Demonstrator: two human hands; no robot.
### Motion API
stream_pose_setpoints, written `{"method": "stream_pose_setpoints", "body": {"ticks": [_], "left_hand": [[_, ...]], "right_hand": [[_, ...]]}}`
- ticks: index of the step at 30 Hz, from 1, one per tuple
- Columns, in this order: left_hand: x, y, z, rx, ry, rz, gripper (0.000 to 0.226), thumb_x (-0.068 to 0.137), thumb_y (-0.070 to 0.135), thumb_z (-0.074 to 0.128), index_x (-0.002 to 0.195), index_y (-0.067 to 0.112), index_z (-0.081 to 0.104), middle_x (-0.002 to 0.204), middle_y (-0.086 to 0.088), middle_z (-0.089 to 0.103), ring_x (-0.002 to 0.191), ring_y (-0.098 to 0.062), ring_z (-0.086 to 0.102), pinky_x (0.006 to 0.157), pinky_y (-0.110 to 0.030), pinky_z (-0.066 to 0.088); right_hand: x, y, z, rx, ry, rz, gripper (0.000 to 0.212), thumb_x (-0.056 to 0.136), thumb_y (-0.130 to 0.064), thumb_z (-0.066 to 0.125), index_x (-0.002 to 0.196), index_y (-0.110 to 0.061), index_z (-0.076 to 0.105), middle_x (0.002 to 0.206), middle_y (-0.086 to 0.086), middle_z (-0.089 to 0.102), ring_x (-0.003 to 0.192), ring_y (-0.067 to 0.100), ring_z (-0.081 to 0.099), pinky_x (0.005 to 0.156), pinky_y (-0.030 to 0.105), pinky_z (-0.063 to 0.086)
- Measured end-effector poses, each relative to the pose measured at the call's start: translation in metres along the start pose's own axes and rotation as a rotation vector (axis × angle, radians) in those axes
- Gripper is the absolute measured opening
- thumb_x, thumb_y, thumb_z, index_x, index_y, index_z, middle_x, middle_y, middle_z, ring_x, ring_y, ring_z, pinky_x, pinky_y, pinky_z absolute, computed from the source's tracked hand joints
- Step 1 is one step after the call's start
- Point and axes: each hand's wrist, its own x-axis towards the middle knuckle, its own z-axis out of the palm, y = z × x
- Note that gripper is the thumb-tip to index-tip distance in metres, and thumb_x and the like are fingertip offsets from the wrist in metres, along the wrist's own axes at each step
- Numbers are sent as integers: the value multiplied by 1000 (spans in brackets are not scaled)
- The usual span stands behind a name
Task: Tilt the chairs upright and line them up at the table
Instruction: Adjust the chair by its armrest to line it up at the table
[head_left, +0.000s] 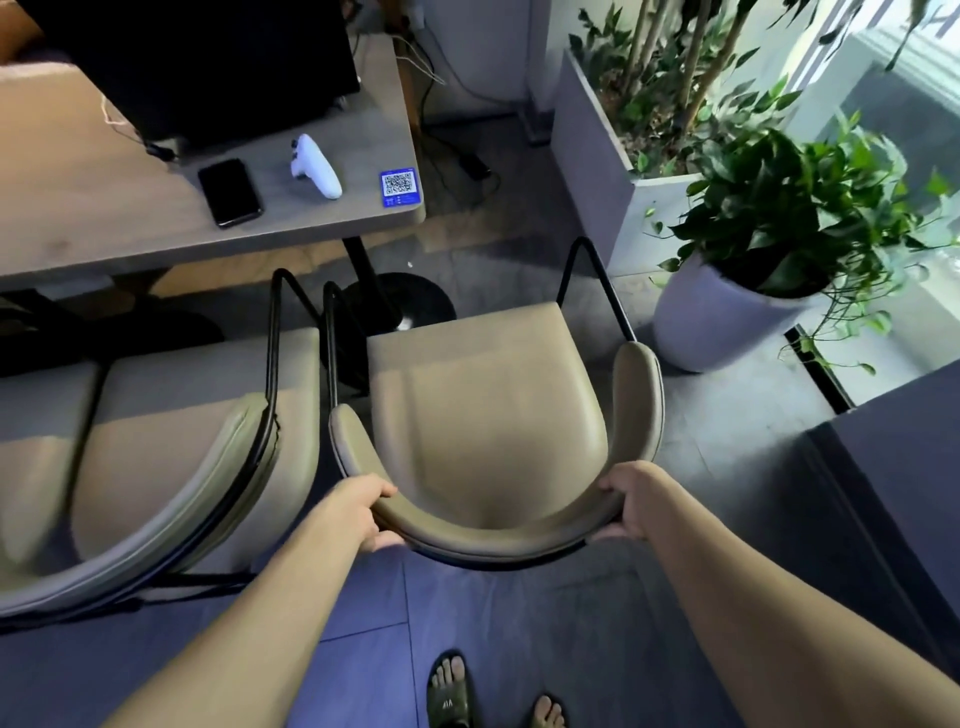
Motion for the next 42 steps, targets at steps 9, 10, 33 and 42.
{"method": "stream_pose_setpoints", "body": {"ticks": [9, 10, 33, 42], "left_hand": [[35, 51, -38, -25, -4, 47, 18, 92, 1, 56, 108, 0, 47, 133, -19, 53, 126, -38, 50, 91, -64, 45], [40, 55, -42, -33, -11, 53, 17, 91, 0, 55, 107, 0, 48, 127, -20, 55, 126, -38, 50, 90, -65, 44], [67, 60, -65, 102, 24, 101, 31, 92, 0, 56, 122, -1, 47, 132, -19, 51, 124, -40, 51, 80, -64, 46], [66, 47, -66, 40, 3, 159, 35, 93, 2, 55, 128, 4, 49, 140, -18, 50, 129, -35, 48, 91, -59, 47]], "right_hand": [[32, -27, 50, -88, -104, -241, 24, 93, 0, 44, 114, -4, 56, 94, 15, 62, 108, 36, 63, 63, 54, 53], [35, -29, 55, -101, -101, -250, 31, 92, -1, 46, 121, -3, 57, 104, 18, 63, 109, 36, 63, 59, 53, 53], [67, -20, 85, 22, 65, -73, 68, 71, 4, 76, 129, -5, 43, 129, 19, 53, 106, 51, 60, 60, 57, 59], [65, -24, 87, 86, 53, 27, 37, 76, -12, 81, 82, 2, 47, 123, 11, 61, 118, 40, 56, 98, 41, 50]]}}
